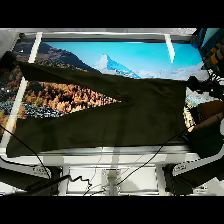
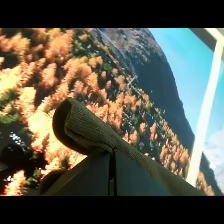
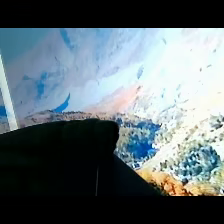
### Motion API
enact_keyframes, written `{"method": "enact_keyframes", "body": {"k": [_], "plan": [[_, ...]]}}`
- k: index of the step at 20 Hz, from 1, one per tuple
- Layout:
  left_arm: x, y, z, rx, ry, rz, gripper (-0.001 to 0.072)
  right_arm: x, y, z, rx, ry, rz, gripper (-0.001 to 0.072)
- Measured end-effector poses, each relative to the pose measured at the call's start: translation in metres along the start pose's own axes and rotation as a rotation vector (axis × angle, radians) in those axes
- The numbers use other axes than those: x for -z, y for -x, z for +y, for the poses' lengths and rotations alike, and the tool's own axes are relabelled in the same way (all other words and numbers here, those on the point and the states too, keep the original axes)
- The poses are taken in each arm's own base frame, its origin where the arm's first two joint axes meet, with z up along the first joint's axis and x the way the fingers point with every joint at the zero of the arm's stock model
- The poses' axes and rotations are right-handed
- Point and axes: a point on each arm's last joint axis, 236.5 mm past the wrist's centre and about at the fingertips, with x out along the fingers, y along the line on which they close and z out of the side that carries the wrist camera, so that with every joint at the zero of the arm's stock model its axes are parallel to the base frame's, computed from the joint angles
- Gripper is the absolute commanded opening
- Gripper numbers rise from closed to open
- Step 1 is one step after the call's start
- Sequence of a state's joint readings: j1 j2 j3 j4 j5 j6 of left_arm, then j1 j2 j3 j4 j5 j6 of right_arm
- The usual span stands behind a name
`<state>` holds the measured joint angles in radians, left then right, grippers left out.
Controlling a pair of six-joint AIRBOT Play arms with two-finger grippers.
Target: Fold the clothes and pants, and hang the long-sleeved shirts on hangers.
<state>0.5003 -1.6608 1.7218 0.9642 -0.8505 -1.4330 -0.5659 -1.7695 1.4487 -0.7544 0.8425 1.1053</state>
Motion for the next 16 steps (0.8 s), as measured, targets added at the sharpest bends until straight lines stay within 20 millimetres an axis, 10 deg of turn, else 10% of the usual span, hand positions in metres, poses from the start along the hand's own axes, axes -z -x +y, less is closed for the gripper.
{"method": "enact_keyframes", "body": {"k": [6,16], "plan": [[0.018,0.014,-0.001,0.009,-0.052,0.094,0.0013,-0.022,-0.008,0.021,-0.021,-0.034,-0.101,0.0038],[0.228,0.060,0.154,-0.449,-0.109,0.822,0.0013,-0.015,-0.019,0.019,0.071,0.061,-0.085,0.0038]]}}
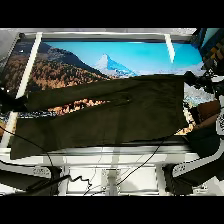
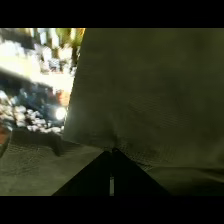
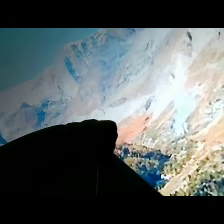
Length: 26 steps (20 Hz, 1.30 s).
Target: Fold the clothes and pants, and hang the long-sleeved shirts on hangers.
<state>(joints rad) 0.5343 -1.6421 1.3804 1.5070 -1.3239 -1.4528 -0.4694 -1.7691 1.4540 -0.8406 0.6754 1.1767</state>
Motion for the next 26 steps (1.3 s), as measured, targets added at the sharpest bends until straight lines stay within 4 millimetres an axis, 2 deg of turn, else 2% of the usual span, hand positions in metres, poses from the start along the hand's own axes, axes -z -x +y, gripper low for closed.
{"method": "enact_keyframes", "body": {"k": [2,4,7,9,11,15,18,21,25,26], "plan": [[0.006,-0.016,0.006,-0.021,0.020,0.006,0.0013,-0.005,0.000,-0.004,0.018,0.005,-0.020,0.0038],[0.000,-0.023,0.010,-0.037,0.043,-0.032,0.0014,-0.013,0.000,-0.009,0.038,0.003,-0.058,0.0038],[-0.021,-0.025,0.011,-0.050,0.061,-0.132,0.0013,-0.026,-0.002,-0.014,0.063,-0.013,-0.119,0.0038],[-0.042,-0.023,0.008,-0.055,0.075,-0.225,0.0013,-0.034,-0.004,-0.015,0.077,-0.013,-0.161,0.0038],[-0.066,-0.017,0.000,-0.055,0.081,-0.327,0.0011,-0.040,-0.010,-0.012,0.090,-0.006,-0.203,0.0037],[-0.117,0.001,-0.033,-0.025,0.073,-0.556,0.0009,-0.054,-0.020,-0.004,0.114,0.013,-0.297,0.0037],[-0.141,0.010,-0.056,0.011,0.083,-0.647,0.0009,-0.066,-0.019,-0.004,0.126,-0.015,-0.363,0.0038],[-0.149,0.016,-0.067,0.028,0.085,-0.671,0.0011,-0.075,-0.016,-0.006,0.131,-0.050,-0.406,0.0037],[-0.131,0.003,-0.069,0.011,0.081,-0.568,0.0016,-0.073,-0.017,-0.004,0.124,-0.065,-0.400,0.0038],[-0.126,-0.001,-0.068,0.004,0.082,-0.541,0.0161,-0.071,-0.018,-0.003,0.121,-0.067,-0.390,0.0040]]}}
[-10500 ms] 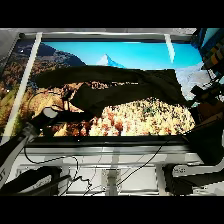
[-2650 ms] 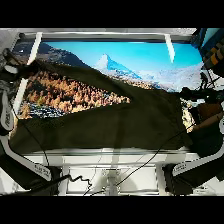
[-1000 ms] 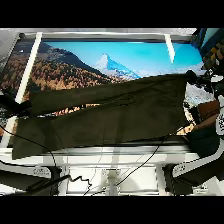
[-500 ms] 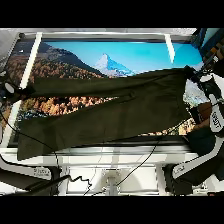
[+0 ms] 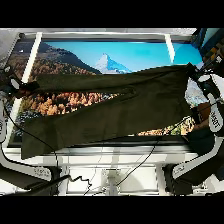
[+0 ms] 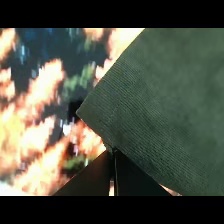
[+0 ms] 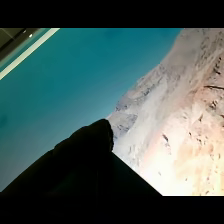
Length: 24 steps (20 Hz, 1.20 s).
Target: Fold the clothes and pants, and hang the long-sleeved shirts on hangers.
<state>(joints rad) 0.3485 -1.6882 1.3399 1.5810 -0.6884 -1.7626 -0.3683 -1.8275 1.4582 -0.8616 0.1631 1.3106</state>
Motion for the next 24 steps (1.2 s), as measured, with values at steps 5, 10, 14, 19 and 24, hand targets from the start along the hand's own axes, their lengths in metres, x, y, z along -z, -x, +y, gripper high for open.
{"method": "enact_keyframes", "body": {"k": [5,10,14,19,24], "plan": [[0.014,0.011,0.003,-0.019,-0.027,0.070,0.0699,0.014,0.003,0.006,-0.019,0.014,0.067,0.0535],[-0.001,0.055,0.018,-0.044,-0.060,0.039,0.0217,0.010,0.023,0.004,-0.033,0.066,0.142,0.0483],[0.031,0.089,0.060,-0.107,-0.069,0.194,0.0315,-0.006,0.063,-0.016,-0.023,0.101,0.235,0.0467],[0.110,0.108,0.083,0.025,-0.067,0.492,0.0446,-0.017,0.120,-0.052,0.014,0.095,0.352,0.0452],[0.151,0.105,0.089,0.208,-0.098,0.557,0.0518,0.006,0.156,-0.069,0.016,0.062,0.518,0.0434]]}}
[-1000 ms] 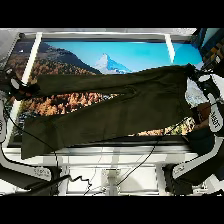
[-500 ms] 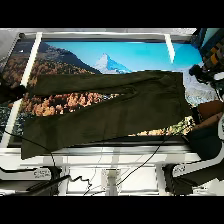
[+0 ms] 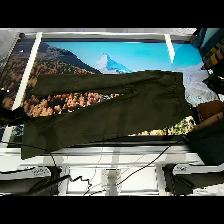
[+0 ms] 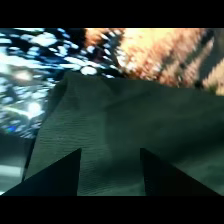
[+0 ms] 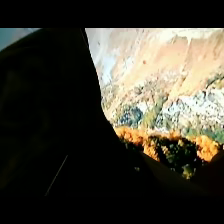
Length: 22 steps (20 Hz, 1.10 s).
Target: Fold the clothes and pants, and hang the long-sleeved shirts on hangers.
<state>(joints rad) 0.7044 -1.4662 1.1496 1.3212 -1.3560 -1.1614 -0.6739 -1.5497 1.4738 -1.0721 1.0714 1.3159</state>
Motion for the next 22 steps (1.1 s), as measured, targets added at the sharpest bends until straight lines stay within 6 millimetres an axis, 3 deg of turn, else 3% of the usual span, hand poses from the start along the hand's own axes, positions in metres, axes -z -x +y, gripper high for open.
{"method": "enact_keyframes", "body": {"k": [1,4,8,9,11,12,16,22], "plan": [[-0.001,-0.002,0.006,0.004,-0.010,-0.020,0.0585,0.009,0.002,0.001,-0.008,-0.003,0.037,0.0433],[-0.013,-0.004,0.022,-0.011,-0.031,-0.099,0.0650,0.034,0.006,0.013,-0.062,-0.015,0.143,0.0376],[-0.024,-0.017,0.029,-0.018,-0.099,-0.128,0.0641,0.057,0.012,0.042,-0.162,-0.030,0.245,0.0376],[-0.026,-0.023,0.026,-0.007,-0.118,-0.128,0.0581,0.060,0.013,0.050,-0.189,-0.033,0.262,0.0376],[-0.031,-0.033,0.018,0.030,-0.141,-0.131,0.0155,0.065,0.015,0.064,-0.228,-0.034,0.284,0.0375],[-0.033,-0.038,0.012,0.051,-0.157,-0.131,0.0018,0.066,0.015,0.069,-0.242,-0.036,0.287,0.0376],[-0.059,-0.039,-0.015,0.112,-0.218,-0.212,0.0014,0.067,0.015,0.079,-0.270,-0.034,0.293,0.0375],[-0.151,-0.004,-0.057,0.059,-0.254,-0.525,0.0014,0.055,0.010,0.075,-0.245,-0.032,0.239,0.0375]]}}
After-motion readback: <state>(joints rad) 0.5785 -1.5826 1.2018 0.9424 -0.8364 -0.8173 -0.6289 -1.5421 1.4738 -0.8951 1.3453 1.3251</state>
